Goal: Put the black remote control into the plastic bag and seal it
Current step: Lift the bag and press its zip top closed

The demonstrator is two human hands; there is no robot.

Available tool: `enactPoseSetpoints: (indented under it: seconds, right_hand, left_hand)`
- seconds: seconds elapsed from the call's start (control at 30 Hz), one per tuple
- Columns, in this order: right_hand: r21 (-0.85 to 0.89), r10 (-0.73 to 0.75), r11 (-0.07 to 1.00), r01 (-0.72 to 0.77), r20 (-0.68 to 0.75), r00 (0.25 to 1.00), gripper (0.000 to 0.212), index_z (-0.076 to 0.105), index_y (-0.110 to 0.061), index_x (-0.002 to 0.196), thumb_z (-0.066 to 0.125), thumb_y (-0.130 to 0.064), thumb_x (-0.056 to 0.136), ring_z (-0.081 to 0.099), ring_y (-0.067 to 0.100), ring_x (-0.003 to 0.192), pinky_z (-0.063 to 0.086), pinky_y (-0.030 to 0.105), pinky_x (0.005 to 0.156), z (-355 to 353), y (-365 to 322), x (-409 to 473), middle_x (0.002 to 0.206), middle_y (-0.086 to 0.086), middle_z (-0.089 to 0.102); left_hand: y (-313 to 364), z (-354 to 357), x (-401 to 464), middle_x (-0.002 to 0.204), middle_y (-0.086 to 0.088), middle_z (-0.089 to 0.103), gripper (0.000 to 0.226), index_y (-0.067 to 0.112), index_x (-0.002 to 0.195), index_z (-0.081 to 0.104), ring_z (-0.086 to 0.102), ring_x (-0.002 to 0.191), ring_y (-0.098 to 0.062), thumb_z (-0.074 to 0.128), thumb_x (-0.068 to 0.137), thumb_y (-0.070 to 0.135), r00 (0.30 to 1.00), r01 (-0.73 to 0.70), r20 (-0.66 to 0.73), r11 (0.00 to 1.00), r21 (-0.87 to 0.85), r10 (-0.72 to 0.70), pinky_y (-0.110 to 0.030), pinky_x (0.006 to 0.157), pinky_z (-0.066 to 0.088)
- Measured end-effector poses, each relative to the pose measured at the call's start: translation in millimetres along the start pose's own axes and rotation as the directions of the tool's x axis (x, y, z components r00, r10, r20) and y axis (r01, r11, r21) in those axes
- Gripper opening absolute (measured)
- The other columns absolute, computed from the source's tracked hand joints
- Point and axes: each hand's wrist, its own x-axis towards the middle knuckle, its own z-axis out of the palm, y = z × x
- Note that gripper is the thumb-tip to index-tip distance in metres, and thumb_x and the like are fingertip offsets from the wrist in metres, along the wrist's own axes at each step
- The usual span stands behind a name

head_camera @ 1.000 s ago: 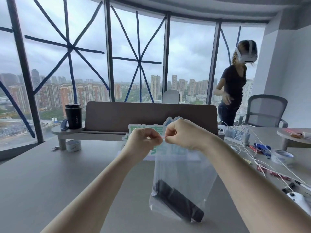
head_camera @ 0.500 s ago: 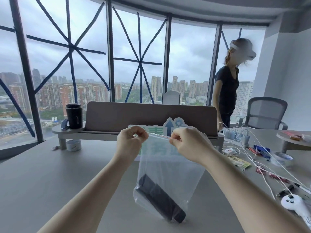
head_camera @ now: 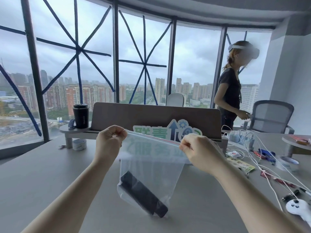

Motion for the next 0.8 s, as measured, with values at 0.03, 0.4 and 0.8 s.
enactPoseSetpoints:
  seconds: [0.03, 0.4, 0.8]
  right_hand:
    - [-0.001, -0.004, 1.0, 0.004, -0.01, 1.0, 0.018, 0.062, -0.024, 0.084, 0.054, -0.037, 0.094, 0.059, 0.018, 0.083, 0.047, 0.033, 0.074, -1, -2, 0, 0.084, -0.014, 0.057]
    - [0.039, -0.026, 0.999, 0.031, -0.121, 0.992, 0.035, 0.051, -0.02, 0.067, 0.06, -0.045, 0.09, 0.056, 0.022, 0.069, 0.037, 0.031, 0.06, 41, -33, 38, 0.07, -0.006, 0.054]
    - [0.641, 0.16, 0.765, -0.07, -0.084, 0.983, 0.021, 0.066, -0.009, 0.073, 0.071, -0.025, 0.086, 0.056, -0.003, 0.038, 0.045, 0.019, 0.049, 169, -132, 181, 0.063, 0.002, 0.074]
  left_hand:
    - [0, -2, 1, 0.04, 0.011, 0.049, 0.019, 0.014, 0.063, 0.063, 0.038, 0.043, -0.013, 0.065, 0.079, 0.004, 1.0, 0.002, -0.006, 1.0, -0.007, -0.002, -0.024, 0.047, 0.031]
    - [-31, -43, 23, 0.054, 0.004, 0.05, 0.026, 0.016, 0.061, 0.058, 0.04, 0.036, -0.009, 0.06, 0.082, 0.0, 0.993, 0.073, -0.088, 0.994, -0.08, -0.08, -0.019, 0.038, 0.029]
    - [-92, -142, 142, 0.077, -0.005, 0.061, 0.022, 0.016, 0.073, 0.057, 0.065, 0.065, -0.02, 0.055, 0.089, 0.001, 0.961, 0.126, -0.225, 0.978, -0.165, -0.162, -0.023, 0.056, 0.057]
